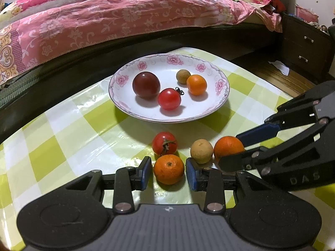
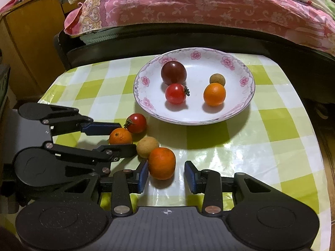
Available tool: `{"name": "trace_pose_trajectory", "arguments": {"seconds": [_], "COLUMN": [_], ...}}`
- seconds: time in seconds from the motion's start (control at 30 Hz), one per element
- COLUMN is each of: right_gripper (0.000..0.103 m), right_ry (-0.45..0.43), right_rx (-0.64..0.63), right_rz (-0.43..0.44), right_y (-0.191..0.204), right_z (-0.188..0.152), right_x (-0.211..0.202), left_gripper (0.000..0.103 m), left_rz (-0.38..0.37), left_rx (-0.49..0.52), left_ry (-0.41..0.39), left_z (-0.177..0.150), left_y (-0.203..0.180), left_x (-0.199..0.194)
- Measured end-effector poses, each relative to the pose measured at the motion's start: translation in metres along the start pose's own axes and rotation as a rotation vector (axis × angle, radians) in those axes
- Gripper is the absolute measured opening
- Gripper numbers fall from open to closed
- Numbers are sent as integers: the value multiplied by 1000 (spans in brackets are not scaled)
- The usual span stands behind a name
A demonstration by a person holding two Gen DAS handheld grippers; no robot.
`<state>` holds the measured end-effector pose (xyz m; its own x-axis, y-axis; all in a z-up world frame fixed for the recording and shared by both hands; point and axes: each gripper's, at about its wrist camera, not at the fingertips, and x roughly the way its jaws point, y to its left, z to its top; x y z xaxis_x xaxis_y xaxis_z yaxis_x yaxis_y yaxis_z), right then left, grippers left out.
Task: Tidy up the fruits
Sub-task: 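Grasp a small mandarin with the left gripper while the right grasps an orange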
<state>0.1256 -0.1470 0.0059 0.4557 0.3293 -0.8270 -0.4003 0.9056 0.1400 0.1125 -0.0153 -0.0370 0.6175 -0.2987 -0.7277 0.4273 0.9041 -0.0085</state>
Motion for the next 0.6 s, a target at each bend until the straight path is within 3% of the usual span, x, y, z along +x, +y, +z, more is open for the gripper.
{"name": "trace_pose_trajectory", "arguments": {"seconds": [0.2,0.6], "right_gripper": [22,22], "right_ry": [17,21], "right_rx": [-7,-22], "right_rz": [19,5], "right_y": [3,5], "right_z": [0,-1], "right_x": [2,0], "left_gripper": [42,38], "left_rz": [-3,4], "left_rx": [-2,-1], "left_ry": [-6,-2], "left_z": [-1,-3], "left_y": [0,1], "left_x": [0,-6]}}
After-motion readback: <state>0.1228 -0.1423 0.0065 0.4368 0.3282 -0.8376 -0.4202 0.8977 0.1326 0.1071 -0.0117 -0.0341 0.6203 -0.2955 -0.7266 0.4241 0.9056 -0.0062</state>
